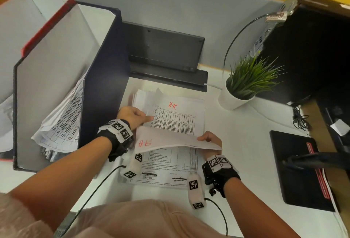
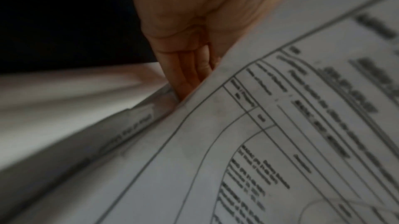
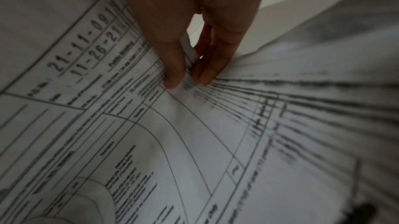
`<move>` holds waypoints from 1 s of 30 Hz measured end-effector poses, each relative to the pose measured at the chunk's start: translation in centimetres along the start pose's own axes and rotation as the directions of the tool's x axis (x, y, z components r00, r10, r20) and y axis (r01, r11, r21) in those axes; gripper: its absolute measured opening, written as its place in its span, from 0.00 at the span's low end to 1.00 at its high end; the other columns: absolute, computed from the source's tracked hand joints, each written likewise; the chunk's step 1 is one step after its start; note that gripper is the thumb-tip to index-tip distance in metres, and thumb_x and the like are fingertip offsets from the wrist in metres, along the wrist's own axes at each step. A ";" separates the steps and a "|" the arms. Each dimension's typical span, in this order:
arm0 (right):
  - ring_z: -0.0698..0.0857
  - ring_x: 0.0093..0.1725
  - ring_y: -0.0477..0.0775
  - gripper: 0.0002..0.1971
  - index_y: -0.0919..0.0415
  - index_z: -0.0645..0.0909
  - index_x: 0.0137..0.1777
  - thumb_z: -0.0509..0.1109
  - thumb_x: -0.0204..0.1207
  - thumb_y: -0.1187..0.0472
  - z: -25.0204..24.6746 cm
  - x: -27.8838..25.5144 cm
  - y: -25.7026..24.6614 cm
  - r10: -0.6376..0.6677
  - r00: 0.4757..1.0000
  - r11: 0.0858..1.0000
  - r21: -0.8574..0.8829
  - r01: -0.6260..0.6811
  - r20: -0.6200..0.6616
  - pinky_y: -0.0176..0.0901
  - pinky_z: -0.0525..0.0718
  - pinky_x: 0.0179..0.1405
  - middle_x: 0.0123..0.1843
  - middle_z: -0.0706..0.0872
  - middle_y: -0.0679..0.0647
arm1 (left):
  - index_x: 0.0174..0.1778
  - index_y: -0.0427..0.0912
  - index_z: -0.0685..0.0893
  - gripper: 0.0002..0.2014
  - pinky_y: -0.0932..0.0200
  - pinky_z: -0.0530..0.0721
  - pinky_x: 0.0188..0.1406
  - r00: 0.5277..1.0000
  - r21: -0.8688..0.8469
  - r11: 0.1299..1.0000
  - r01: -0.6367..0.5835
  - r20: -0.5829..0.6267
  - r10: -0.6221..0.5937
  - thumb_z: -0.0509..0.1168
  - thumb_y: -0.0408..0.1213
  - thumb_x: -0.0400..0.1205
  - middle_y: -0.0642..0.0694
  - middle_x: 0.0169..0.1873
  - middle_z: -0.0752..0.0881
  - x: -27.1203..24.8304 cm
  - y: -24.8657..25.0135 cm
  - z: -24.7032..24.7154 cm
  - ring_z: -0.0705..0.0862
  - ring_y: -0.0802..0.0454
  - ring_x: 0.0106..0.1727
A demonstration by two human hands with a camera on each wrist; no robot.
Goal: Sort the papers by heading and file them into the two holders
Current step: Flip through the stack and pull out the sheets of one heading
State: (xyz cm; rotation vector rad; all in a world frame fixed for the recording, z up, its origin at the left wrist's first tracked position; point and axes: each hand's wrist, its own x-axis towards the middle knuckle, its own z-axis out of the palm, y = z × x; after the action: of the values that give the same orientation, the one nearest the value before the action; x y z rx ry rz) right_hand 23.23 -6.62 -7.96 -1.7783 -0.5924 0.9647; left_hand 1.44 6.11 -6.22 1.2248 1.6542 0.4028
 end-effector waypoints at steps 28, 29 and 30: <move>0.83 0.45 0.47 0.43 0.47 0.65 0.69 0.76 0.61 0.82 -0.4 0.6 -0.4 0.077 0.996 0.989 0.119 -0.082 0.053 0.43 0.88 0.38 0.49 0.81 0.48 | 0.30 0.46 0.79 0.18 0.51 0.68 0.38 0.970 -0.433 0.901 -0.028 0.205 0.129 0.52 0.25 0.81 0.39 0.47 0.85 -2.3 -1.4 0.0 0.75 0.41 0.48; 0.84 0.46 0.50 0.40 0.50 0.69 0.69 0.76 0.62 0.80 -0.4 0.6 -0.5 0.087 0.994 0.990 0.105 -0.093 0.066 0.47 0.88 0.41 0.51 0.82 0.52 | 0.28 0.45 0.78 0.17 0.52 0.68 0.37 0.973 -0.445 0.896 -0.003 0.204 0.105 0.53 0.25 0.79 0.40 0.43 0.85 -2.3 -1.3 -0.1 0.75 0.41 0.47; 0.86 0.48 0.56 0.33 0.56 0.75 0.66 0.77 0.63 0.79 -0.4 0.6 -0.7 0.099 0.992 0.991 0.086 -0.105 0.074 0.51 0.88 0.46 0.53 0.85 0.58 | 0.27 0.44 0.78 0.17 0.53 0.69 0.37 0.977 -0.460 0.888 0.017 0.197 0.083 0.54 0.25 0.78 0.41 0.39 0.84 -2.3 -1.2 -0.1 0.76 0.41 0.45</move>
State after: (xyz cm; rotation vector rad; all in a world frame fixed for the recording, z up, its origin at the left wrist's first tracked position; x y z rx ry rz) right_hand 23.88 -6.14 -7.47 -1.7143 -0.4969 1.1101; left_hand 0.71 3.63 -5.84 0.9019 1.2608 0.6240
